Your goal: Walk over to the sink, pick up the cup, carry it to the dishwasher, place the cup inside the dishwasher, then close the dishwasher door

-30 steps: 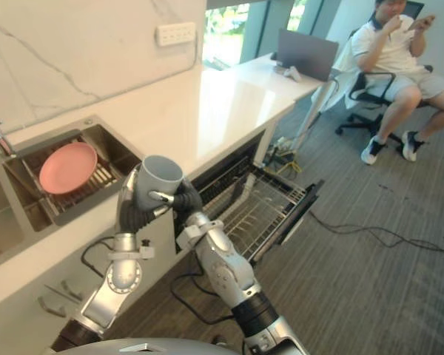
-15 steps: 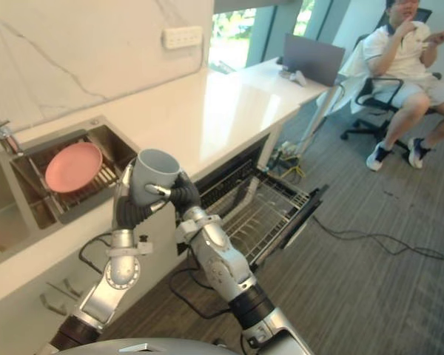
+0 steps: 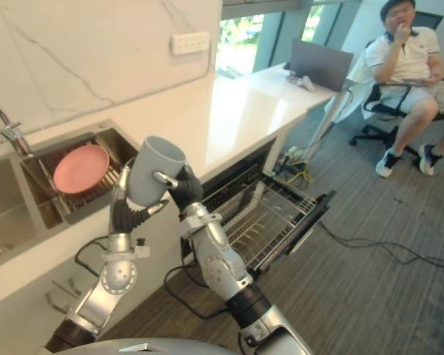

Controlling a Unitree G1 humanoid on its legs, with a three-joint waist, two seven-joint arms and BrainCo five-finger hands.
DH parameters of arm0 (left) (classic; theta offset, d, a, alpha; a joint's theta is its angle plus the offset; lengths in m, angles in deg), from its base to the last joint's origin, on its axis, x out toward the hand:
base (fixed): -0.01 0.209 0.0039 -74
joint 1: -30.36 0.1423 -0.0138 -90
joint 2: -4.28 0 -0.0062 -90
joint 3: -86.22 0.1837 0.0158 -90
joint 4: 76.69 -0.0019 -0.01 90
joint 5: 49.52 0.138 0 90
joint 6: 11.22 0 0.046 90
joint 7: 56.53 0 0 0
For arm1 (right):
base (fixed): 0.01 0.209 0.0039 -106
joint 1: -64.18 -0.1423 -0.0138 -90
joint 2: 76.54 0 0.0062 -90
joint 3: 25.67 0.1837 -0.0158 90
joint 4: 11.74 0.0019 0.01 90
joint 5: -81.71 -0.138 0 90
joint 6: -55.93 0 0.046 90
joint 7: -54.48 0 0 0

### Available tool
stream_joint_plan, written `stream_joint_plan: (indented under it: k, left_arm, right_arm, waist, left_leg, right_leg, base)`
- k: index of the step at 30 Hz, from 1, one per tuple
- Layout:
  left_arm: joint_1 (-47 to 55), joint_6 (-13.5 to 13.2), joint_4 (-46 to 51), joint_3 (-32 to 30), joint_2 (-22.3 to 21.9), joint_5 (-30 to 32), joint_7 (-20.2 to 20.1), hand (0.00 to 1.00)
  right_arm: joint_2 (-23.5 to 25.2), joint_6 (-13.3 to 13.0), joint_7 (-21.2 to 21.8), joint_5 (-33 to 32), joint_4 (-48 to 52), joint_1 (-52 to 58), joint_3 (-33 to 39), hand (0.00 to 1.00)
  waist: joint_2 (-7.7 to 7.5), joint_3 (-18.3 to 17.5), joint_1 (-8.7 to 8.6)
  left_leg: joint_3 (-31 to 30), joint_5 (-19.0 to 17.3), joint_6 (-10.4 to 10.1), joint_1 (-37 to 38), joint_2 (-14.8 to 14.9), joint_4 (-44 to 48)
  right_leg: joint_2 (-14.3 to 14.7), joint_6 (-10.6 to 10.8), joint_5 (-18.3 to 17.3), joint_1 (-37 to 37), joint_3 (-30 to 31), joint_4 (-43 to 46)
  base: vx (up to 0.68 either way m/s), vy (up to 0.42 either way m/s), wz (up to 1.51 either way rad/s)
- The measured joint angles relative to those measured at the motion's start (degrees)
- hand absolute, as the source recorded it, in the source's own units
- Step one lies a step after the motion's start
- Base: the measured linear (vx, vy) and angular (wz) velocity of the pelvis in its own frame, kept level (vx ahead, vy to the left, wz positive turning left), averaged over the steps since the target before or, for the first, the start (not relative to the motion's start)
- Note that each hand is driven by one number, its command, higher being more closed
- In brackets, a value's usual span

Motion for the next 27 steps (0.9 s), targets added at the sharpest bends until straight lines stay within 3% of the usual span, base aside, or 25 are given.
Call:
stream_joint_plan:
  k: [8,13,17,20,23,26,27]
  left_arm:
    - [0.09,0.46,0.40,0.01,0.02,-0.11,2.37,0.00]
    - [0.57,3.68,-3.46,0.92,0.03,-0.91,1.60,0.00]
    - [1.04,3.96,-4.45,1.62,-0.61,-2.38,-0.52,0.00]
    - [1.11,3.95,-4.44,0.65,-0.61,-4.93,-3.57,0.00]
    - [1.10,3.70,-4.41,-0.68,-0.56,-8.14,-6.86,0.00]
    - [1.13,1.87,-3.62,-0.80,-0.49,-16.47,-14.13,0.00]
    - [1.21,1.32,-2.65,-0.58,-0.47,-21.60,-18.34,0.00]
  right_arm:
    - [0.22,-0.91,1.65,-2.00,-0.02,-0.75,-0.17,1.00]
    - [2.81,-3.99,3.96,-2.70,0.37,-3.77,-0.18,1.00]
    - [5.08,-6.72,4.86,-2.56,1.42,-6.92,0.32,1.00]
    - [5.53,-8.14,4.81,-2.48,1.43,-6.99,3.51,1.00]
    - [4.55,-10.07,4.68,-2.36,2.17,-6.96,11.81,1.00]
    - [0.86,-12.74,4.16,-1.41,5.41,-6.95,21.14,1.00]
    - [-0.98,-13.93,3.68,0.35,5.85,-6.96,23.73,1.00]
  waist:
    - [0.08,-0.05,0.20]
    - [0.34,-0.05,-0.23]
    - [0.34,-0.05,0.09]
    - [0.36,-0.04,0.07]
    - [0.42,0.02,-0.08]
    - [0.90,0.46,-0.18]
    - [1.20,0.65,-0.35]
  left_leg:
    - [0.09,0.01,-0.03,0.07,0.03,-0.04]
    - [0.23,0.01,-0.03,0.07,0.09,-0.04]
    - [0.23,0.00,-0.03,0.07,0.10,-0.03]
    - [0.29,0.00,-0.02,0.06,0.07,-0.03]
    - [0.40,-0.03,0.01,0.06,0.07,-0.01]
    - [0.65,-0.27,0.11,0.05,0.07,0.20]
    - [1.14,-0.38,0.12,0.05,0.12,0.25]
  right_leg:
    - [0.04,-0.43,-0.28,-0.04,0.18,0.00]
    - [0.09,-0.49,-0.23,-0.16,0.37,0.00]
    - [0.09,-0.48,-0.23,-0.14,0.37,0.00]
    - [0.05,-0.43,-0.20,-0.17,0.45,0.00]
    - [0.06,-0.38,-0.16,-0.21,0.64,0.00]
    - [0.01,-0.18,-0.01,-0.27,1.17,0.01]
    - [0.03,0.02,0.22,-0.54,1.67,0.01]
  base:
    - [0.00,0.000,0.00]
    - [0.00,0.000,0.00]
    - [0.00,0.000,0.00]
    - [0.00,0.000,0.00]
    - [0.00,0.000,0.00]
    - [0.00,0.010,-0.05]
    - [0.00,0.027,-0.15]
